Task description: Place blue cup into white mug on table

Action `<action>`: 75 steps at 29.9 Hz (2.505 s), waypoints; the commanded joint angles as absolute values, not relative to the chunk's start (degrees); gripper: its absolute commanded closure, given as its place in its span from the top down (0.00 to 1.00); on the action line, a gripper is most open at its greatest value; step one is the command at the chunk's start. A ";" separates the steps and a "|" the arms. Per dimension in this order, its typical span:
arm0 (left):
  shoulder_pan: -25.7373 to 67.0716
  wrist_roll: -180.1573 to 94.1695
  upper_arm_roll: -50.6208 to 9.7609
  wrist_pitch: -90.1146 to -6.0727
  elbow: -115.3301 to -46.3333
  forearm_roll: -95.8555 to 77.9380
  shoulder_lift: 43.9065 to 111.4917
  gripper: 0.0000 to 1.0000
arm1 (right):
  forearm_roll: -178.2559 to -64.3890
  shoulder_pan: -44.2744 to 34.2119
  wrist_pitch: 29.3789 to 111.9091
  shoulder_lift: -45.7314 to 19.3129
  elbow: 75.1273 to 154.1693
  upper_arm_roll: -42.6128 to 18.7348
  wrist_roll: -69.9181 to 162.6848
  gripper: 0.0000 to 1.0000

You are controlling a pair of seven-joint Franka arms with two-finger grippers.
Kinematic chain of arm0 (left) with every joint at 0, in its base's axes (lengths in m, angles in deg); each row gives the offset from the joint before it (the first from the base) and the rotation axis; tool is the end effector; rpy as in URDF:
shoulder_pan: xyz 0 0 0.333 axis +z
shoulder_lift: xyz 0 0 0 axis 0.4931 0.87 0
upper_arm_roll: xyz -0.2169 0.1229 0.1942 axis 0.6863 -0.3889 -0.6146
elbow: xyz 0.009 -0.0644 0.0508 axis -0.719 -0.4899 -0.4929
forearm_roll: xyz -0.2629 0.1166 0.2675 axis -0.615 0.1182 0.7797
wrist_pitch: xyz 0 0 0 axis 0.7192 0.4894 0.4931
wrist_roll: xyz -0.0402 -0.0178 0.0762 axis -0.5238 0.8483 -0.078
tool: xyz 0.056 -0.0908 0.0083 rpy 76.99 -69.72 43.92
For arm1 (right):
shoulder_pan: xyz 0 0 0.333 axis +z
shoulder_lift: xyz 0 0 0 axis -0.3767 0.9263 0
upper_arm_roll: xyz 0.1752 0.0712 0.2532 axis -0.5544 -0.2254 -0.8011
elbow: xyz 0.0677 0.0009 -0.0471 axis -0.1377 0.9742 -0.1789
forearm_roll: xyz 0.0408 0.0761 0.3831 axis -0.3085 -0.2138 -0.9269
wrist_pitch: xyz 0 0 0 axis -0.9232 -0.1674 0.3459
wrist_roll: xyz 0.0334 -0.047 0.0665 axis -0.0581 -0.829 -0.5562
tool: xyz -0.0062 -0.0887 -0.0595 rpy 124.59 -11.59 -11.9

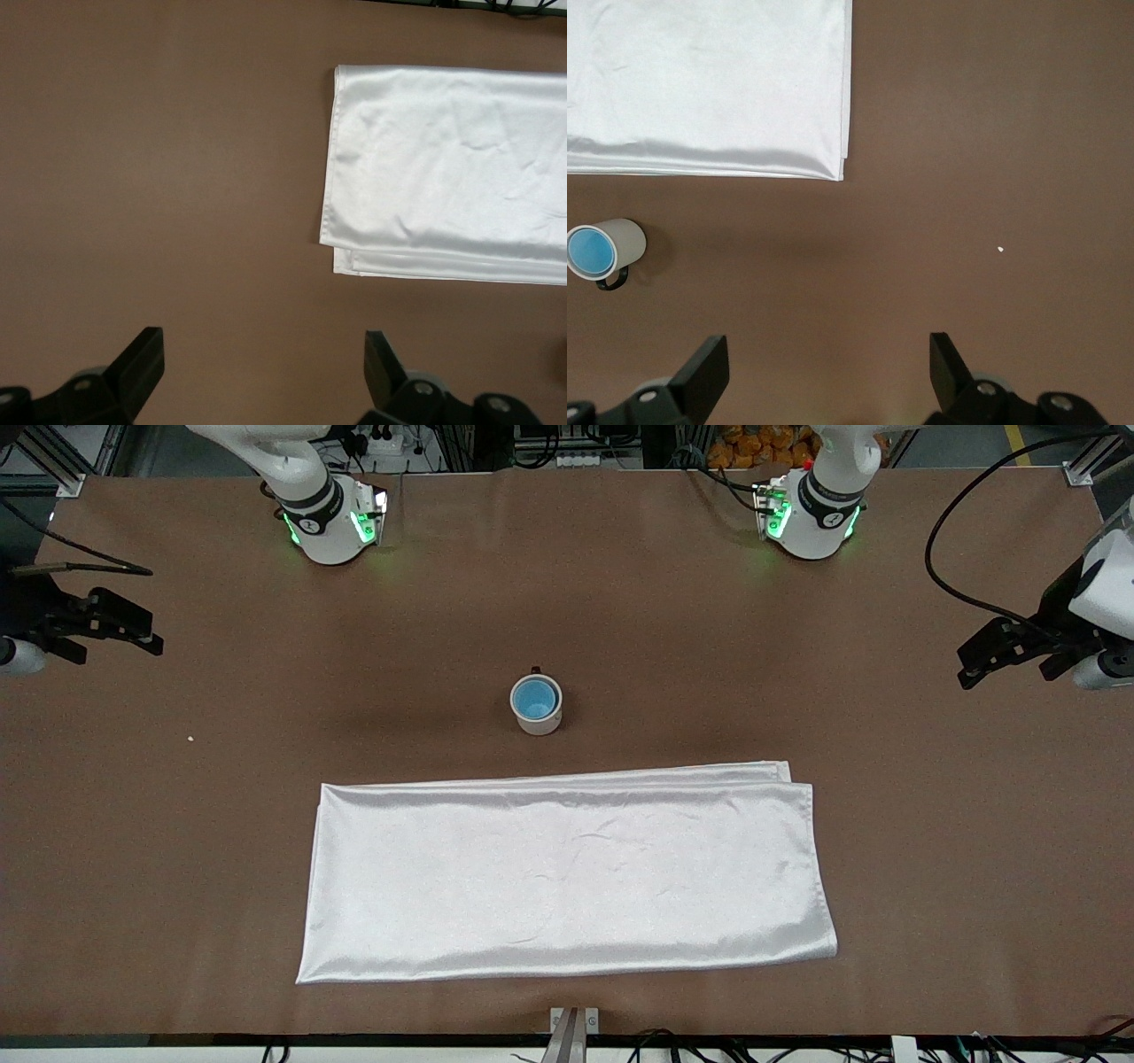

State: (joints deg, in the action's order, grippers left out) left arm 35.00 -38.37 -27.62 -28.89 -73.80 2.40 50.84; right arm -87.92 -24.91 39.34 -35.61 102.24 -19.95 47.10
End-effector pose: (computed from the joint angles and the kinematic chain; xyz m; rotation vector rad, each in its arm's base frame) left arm 0.5584 -0.0522 0.6281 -3.1042 -0.1433 -0.1823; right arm 0.5502 0.0046 0.6346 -3.0735 -0.1168 0.0888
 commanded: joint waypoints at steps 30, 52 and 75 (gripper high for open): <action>34.81 -44.52 -28.21 -26.73 -75.60 0.74 49.35 1.00 | -87.38 -25.20 38.61 -36.32 101.85 -20.38 47.72 1.00; 34.64 -44.43 -28.30 -25.50 -75.43 -1.72 49.27 1.00 | -84.13 -25.21 39.05 -36.23 101.85 -20.46 47.81 1.00; 34.55 -44.35 -28.38 -24.97 -75.34 -1.20 49.18 1.00 | -84.39 -25.47 41.50 -35.79 101.93 -20.38 47.81 1.00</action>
State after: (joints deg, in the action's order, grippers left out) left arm 34.70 -42.84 -27.80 -25.75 -74.80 -0.03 50.55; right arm -85.27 -24.93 40.09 -35.60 102.08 -19.97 47.10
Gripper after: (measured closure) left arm 0.000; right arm 0.000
